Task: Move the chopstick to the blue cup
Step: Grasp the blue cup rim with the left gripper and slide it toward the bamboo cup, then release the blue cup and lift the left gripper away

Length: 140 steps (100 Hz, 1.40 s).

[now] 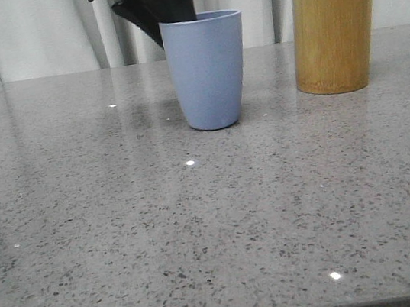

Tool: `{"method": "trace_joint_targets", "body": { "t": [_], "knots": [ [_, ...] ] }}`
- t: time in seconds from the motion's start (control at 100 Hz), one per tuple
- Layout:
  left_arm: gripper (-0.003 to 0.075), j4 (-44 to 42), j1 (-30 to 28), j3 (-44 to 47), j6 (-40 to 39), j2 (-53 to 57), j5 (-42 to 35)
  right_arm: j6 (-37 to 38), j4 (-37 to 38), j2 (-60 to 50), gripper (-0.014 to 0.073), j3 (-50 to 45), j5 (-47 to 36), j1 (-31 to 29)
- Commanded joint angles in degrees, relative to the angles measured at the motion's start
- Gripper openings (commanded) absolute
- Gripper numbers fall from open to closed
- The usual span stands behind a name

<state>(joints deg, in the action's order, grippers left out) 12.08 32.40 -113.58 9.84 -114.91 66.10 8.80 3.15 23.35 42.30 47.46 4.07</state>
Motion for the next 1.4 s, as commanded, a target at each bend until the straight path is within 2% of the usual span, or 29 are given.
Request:
{"method": "trace_joint_targets", "body": {
  "t": [0.0, 0.08, 0.28, 0.43, 0.8, 1.0, 1.11, 1.39],
  "knots": [
    [0.0405, 1.50, 0.46, -1.63, -0.66, 3.27, 0.01, -0.46, 0.30, 0.92, 0.0645, 1.77, -4.51, -0.22],
    [0.0461, 1.50, 0.46, -2.58, -2.21, 3.50, 1.33, -0.46, 0.30, 0.92, 0.0645, 1.77, -4.51, -0.22],
    [0.0462, 1.19, 0.46, -8.40, -5.58, 3.63, 4.70, -0.46, 0.30, 0.92, 0.0645, 1.77, -4.51, -0.22],
    [0.0461, -3.79, 0.46, -13.33, -8.18, 4.86, 6.46, -0.46, 0.30, 0.92, 0.0645, 1.77, -4.51, -0.22],
    [0.0461, -8.99, 0.35, -11.47, -8.18, 14.64, 6.46, -0.46, 0.30, 0.92, 0.0645, 1.77, -4.09, -0.22],
    [0.0461, -10.43, -1.49, 0.00, -8.24, 22.30, 5.74, -0.46, 0.30, 0.92, 0.0645, 1.77, -3.49, -0.22],
    [0.0461, -12.40, -3.90, 10.07, -9.84, 28.25, 0.98, -0.46, 0.30, 0.92, 0.0645, 1.77, -3.49, -0.22],
    [0.0461, -12.59, -16.52, 35.78, -10.83, 45.57, -8.13, -0.46, 0.30, 0.92, 0.0645, 1.77, -3.49, -0.22]
  ]
}}
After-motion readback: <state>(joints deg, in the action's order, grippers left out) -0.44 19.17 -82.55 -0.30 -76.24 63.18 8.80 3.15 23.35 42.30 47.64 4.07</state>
